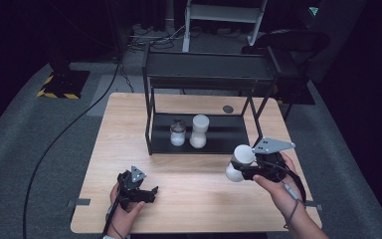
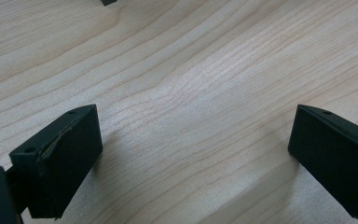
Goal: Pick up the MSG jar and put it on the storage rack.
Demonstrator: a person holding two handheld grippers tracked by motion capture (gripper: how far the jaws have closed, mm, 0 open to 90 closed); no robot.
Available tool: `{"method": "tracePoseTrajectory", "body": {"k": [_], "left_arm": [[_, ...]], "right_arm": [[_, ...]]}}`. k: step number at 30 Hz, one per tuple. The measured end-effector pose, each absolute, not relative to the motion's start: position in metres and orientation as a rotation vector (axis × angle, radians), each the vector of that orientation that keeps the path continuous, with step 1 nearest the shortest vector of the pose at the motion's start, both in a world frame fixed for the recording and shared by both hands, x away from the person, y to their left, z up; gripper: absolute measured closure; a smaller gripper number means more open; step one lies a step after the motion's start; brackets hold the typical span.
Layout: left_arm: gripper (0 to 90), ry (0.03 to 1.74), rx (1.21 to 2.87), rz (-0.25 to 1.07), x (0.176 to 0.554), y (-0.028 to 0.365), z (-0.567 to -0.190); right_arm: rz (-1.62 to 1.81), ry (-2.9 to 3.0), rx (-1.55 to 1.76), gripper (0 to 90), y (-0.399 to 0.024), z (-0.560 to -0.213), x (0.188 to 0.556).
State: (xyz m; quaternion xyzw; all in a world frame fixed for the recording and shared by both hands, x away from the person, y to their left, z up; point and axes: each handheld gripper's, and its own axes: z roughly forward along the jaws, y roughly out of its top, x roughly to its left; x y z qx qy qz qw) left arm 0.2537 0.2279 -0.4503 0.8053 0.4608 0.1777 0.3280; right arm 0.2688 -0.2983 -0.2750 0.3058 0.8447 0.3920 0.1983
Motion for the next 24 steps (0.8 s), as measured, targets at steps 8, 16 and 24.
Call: {"method": "tracePoseTrajectory", "body": {"k": [8, 16, 24], "left_arm": [[2.8, 1.207, 2.107, 0.465, 0.254, 0.228, -0.45], [2.6, 1.209, 2.108, 0.466, 0.254, 0.227, -0.45], [2.5, 1.21, 2.108, 0.464, 0.254, 0.227, -0.45]], "right_arm": [[1.112, 2.343, 0.869, 33.5, -0.295, -0.269, 0.286], [1.096, 2.326, 0.885, 33.5, -0.287, -0.265, 0.307], [1.076, 2.319, 0.895, 33.5, -0.278, -0.266, 0.33]]}}
